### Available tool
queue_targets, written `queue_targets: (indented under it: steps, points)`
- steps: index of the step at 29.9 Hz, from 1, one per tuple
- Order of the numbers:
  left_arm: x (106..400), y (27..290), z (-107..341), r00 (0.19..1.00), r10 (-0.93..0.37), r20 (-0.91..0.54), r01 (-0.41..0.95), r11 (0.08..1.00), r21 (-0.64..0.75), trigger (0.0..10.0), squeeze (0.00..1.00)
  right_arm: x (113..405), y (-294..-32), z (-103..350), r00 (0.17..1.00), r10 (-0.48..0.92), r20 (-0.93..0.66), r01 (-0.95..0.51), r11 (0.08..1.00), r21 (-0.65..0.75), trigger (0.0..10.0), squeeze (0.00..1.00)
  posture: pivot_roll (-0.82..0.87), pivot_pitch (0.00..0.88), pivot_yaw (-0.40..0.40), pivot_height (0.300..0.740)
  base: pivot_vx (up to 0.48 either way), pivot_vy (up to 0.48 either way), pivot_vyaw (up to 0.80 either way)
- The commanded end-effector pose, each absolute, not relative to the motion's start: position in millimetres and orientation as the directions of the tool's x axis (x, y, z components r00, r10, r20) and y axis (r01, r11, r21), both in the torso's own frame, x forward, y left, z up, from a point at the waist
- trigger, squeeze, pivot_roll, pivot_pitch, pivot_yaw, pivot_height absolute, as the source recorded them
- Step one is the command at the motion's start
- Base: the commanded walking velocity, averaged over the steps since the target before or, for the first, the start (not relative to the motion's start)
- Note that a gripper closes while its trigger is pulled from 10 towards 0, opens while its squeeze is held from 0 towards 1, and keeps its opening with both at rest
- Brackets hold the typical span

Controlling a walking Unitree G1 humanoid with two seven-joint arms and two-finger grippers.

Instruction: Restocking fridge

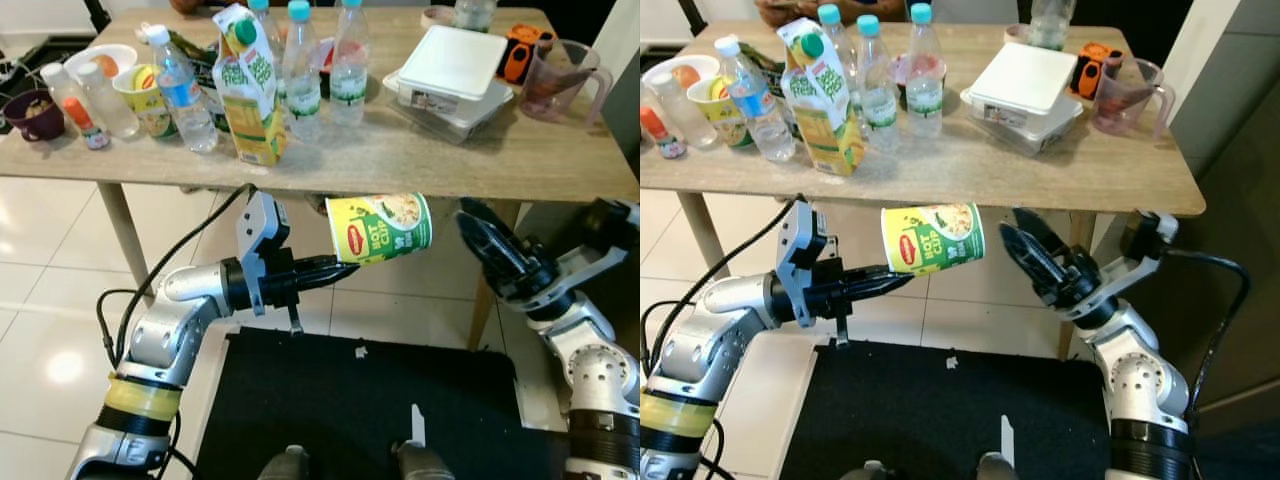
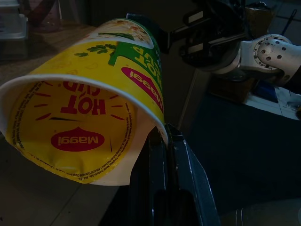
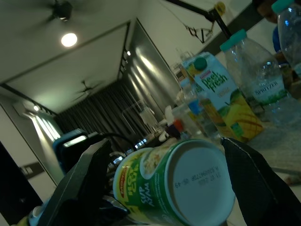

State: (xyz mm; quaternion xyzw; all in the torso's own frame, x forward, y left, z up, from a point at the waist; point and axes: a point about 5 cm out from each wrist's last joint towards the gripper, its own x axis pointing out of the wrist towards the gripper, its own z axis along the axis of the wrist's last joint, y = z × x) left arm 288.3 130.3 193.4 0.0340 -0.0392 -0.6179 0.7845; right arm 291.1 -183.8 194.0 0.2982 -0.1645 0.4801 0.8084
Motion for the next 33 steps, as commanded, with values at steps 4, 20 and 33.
queue_targets:
  steps: [4,20,33]
  points:
    - [283.5,128.1,190.7,0.207,-0.978,0.008,0.974,0.207,0.087,0.0,0.00,287.6,-173.9,204.6,0.454,0.726,0.517,-0.891,0.373,0.259,10.0,0.00,-0.07,0.180,0.021,0.740,0.000,0.000,0.00]
    - [284.0,127.5,195.4,0.210,-0.977,0.025,0.973,0.211,0.094,0.0,0.00,287.9,-167.0,176.6,0.516,0.789,0.333,-0.853,0.442,0.277,10.0,0.00,-0.07,0.180,0.021,0.740,0.000,0.000,0.00]
    - [283.2,123.2,196.7,0.198,-0.980,0.019,0.974,0.199,0.112,10.0,0.00,285.3,-165.3,181.1,0.493,0.792,0.361,-0.868,0.419,0.267,10.0,0.00,-0.07,0.178,0.021,0.740,0.000,0.000,0.00]
